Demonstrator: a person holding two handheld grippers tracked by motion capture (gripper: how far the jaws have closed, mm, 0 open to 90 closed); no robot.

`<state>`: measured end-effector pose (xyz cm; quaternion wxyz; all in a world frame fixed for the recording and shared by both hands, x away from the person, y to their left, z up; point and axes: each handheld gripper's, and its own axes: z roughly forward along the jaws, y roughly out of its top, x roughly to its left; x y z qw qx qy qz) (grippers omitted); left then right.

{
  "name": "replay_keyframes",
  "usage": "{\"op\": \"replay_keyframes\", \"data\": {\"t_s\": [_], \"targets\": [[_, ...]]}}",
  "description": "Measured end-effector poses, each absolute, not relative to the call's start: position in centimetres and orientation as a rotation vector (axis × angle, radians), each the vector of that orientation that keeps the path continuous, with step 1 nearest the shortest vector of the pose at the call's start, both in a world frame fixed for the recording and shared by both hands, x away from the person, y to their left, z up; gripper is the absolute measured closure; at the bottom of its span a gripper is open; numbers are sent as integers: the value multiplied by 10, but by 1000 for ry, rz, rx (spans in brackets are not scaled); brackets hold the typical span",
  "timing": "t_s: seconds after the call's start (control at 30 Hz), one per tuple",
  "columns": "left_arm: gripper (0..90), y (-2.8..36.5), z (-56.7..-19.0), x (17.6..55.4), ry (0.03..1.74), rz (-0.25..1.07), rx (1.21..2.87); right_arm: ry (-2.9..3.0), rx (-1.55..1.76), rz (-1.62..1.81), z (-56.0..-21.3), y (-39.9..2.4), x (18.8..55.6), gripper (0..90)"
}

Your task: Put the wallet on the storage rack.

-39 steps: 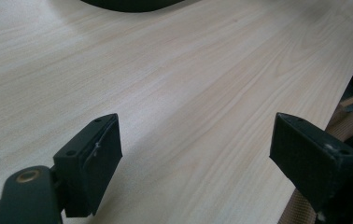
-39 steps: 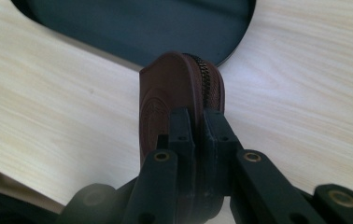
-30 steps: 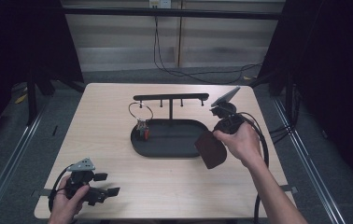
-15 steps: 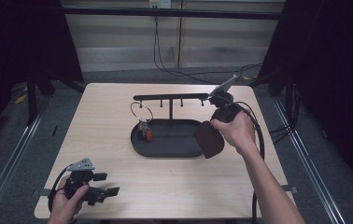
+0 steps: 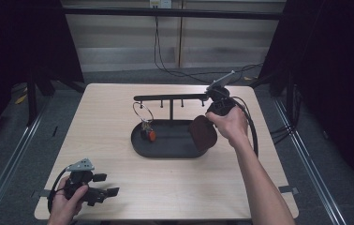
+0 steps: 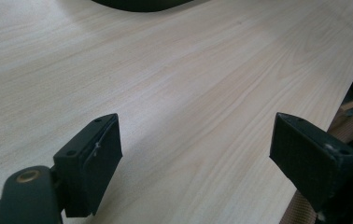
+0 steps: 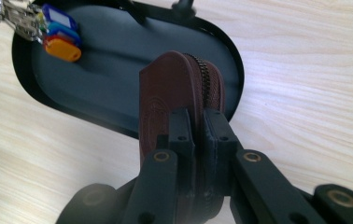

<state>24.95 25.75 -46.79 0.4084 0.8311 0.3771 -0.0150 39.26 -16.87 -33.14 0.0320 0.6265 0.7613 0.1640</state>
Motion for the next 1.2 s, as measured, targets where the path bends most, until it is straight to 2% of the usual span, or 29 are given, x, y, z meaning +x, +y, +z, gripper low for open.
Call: {"op": "replay_keyframes", "data": {"t_s": [0.77,1.2], "targets": [[166,254,-470,251,952,-47,2106,2230,2098,846,-360,-184,414,830],[165,253,-469,250,938,-45,2116,2183,2173,919,-398,-185,416,830]]}}
